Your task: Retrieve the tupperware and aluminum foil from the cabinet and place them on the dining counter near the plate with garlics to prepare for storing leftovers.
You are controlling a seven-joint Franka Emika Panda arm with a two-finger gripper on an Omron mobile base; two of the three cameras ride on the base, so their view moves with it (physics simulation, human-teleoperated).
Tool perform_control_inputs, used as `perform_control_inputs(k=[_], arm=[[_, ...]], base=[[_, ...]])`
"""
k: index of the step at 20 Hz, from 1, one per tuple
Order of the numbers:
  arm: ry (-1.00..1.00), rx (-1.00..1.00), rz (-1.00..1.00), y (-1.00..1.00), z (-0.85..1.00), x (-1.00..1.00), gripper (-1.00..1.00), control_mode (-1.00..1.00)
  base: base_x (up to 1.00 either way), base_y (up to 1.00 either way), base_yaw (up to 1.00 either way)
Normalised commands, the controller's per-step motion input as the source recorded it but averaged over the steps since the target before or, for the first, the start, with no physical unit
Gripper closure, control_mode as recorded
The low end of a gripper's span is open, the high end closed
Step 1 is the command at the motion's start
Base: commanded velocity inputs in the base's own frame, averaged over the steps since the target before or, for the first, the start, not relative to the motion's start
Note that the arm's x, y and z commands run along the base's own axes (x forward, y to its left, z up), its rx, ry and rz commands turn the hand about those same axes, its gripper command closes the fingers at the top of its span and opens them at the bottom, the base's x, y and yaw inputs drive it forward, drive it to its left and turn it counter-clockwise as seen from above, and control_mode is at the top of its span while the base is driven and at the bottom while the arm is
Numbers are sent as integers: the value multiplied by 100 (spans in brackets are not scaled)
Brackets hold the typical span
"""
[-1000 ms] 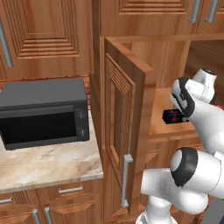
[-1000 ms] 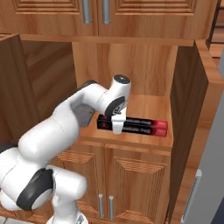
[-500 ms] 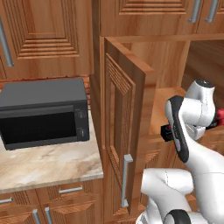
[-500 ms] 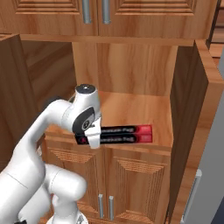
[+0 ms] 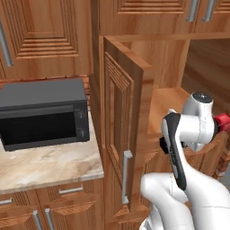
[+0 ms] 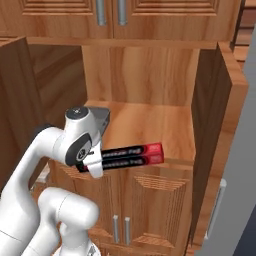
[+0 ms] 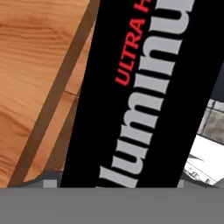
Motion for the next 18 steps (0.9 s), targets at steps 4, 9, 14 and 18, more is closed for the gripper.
perform_control_inputs(k=[4, 9, 14, 18], arm=[[0, 0, 0, 0, 0, 0, 100, 100], [0, 0, 0, 0, 0, 0, 100, 100], [0, 0, 0, 0, 0, 0, 100, 100], [0, 0, 0, 0, 0, 0, 100, 100]], base=[[-100, 0, -7], [-56, 0, -38], [-57, 20, -60], [-79, 11, -72]])
